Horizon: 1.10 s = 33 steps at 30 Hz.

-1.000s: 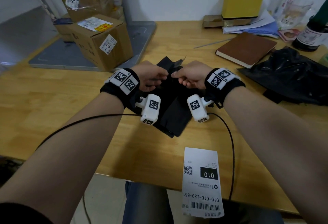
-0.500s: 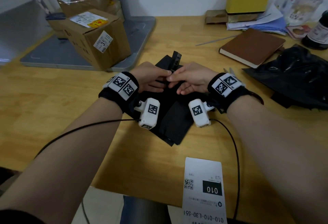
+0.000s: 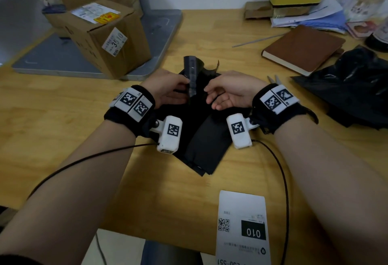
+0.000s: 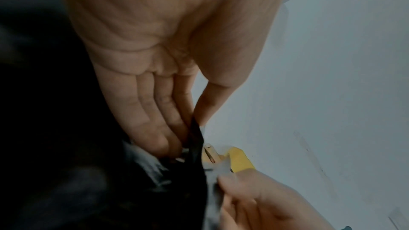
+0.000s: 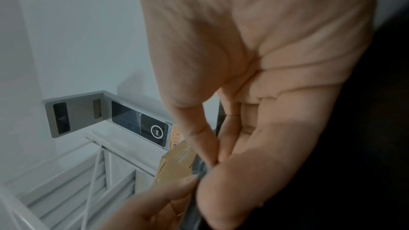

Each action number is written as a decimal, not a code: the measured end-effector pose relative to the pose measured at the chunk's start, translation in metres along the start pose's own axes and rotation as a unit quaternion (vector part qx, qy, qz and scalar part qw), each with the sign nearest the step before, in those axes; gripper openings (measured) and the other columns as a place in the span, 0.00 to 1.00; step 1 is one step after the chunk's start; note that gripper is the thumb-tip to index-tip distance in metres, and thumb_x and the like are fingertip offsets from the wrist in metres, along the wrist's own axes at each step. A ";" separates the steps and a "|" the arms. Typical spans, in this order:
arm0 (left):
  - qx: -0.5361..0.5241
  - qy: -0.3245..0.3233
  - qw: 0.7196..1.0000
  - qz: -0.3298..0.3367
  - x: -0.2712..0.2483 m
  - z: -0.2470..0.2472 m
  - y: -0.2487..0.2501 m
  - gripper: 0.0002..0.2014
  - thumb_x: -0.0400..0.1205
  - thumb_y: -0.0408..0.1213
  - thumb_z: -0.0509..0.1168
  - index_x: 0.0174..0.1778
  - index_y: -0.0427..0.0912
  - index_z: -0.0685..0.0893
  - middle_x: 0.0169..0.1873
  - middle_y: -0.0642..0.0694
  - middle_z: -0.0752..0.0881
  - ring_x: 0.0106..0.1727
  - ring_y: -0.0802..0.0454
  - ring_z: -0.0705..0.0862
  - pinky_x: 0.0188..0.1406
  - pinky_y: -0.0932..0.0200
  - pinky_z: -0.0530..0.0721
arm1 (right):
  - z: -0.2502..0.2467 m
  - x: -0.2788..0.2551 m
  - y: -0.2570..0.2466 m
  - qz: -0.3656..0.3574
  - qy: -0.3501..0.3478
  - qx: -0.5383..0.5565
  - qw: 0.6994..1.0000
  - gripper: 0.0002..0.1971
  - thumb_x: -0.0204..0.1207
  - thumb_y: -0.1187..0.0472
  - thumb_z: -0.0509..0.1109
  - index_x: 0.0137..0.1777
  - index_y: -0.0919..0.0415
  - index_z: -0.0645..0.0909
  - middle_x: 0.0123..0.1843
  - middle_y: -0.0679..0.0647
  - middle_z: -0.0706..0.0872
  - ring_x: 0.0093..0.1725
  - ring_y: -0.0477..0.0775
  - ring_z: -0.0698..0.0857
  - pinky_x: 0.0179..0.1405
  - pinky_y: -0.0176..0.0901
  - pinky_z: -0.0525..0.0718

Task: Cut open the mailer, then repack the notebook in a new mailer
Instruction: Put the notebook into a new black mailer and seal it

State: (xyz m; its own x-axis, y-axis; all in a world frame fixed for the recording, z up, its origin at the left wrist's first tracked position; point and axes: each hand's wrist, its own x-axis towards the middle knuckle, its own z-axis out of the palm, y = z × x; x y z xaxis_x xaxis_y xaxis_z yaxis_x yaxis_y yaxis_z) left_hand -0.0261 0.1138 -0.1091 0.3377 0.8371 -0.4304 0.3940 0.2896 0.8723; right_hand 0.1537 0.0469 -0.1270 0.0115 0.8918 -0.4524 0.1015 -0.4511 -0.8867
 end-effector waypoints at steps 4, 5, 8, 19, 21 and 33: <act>0.035 0.072 0.996 0.043 -0.004 -0.016 0.010 0.05 0.82 0.36 0.69 0.48 0.39 0.85 0.44 0.44 0.88 0.42 0.46 0.87 0.40 0.56 0.84 | -0.005 -0.012 -0.008 0.004 0.039 -0.041 0.998 0.15 0.81 0.58 0.73 0.35 0.57 0.73 0.26 0.55 0.79 0.23 0.53 0.84 0.20 0.37 0.82; 0.078 0.096 0.990 0.062 -0.005 -0.020 0.013 0.05 0.82 0.37 0.69 0.48 0.39 0.85 0.44 0.43 0.87 0.42 0.46 0.85 0.42 0.56 0.81 | -0.006 -0.017 -0.013 -0.003 0.044 -0.037 0.998 0.16 0.82 0.56 0.73 0.35 0.56 0.73 0.26 0.54 0.78 0.23 0.52 0.83 0.20 0.37 0.81; 0.148 0.116 0.980 0.063 -0.013 -0.028 0.019 0.08 0.85 0.38 0.67 0.55 0.39 0.83 0.50 0.42 0.83 0.42 0.48 0.79 0.41 0.53 0.75 | -0.003 -0.032 -0.026 -0.023 0.039 0.002 0.999 0.12 0.84 0.52 0.71 0.43 0.59 0.81 0.29 0.56 0.85 0.25 0.53 0.86 0.23 0.39 0.84; -0.068 -0.096 0.990 -0.082 -0.040 -0.048 0.011 0.14 0.91 0.41 0.50 0.47 0.41 0.78 0.37 0.42 0.84 0.41 0.44 0.82 0.45 0.47 0.80 | 0.045 -0.048 -0.031 0.052 -0.058 -0.069 0.995 0.19 0.90 0.56 0.62 0.79 0.60 0.69 0.58 0.69 0.89 0.59 0.76 0.89 0.55 0.68 0.90; -0.105 -0.152 0.980 -0.077 -0.042 -0.049 0.007 0.13 0.91 0.42 0.50 0.52 0.42 0.78 0.45 0.41 0.87 0.50 0.42 0.84 0.59 0.41 0.81 | 0.044 -0.050 -0.031 0.060 -0.042 -0.054 0.996 0.21 0.89 0.51 0.64 0.75 0.63 0.74 0.57 0.69 0.90 0.56 0.73 0.91 0.55 0.67 0.91; -0.194 -0.269 0.943 -0.032 -0.063 -0.029 0.011 0.21 0.87 0.45 0.49 0.74 0.43 0.72 0.80 0.38 0.69 0.78 0.34 0.71 0.76 0.33 0.67 | 0.026 -0.069 -0.016 0.044 0.084 0.009 0.995 0.29 0.82 0.41 0.70 0.75 0.59 0.74 0.69 0.61 0.80 0.62 0.64 0.83 0.45 0.54 0.89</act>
State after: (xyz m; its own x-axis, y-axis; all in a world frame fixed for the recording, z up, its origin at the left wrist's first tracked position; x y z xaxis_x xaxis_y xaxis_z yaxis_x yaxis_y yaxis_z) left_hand -0.0679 0.0774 -0.0652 0.7496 0.4861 -0.4492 0.1210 0.5666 0.8151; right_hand 0.1253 -0.0089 -0.0842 0.1860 0.8418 -0.5067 0.0752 -0.5264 -0.8469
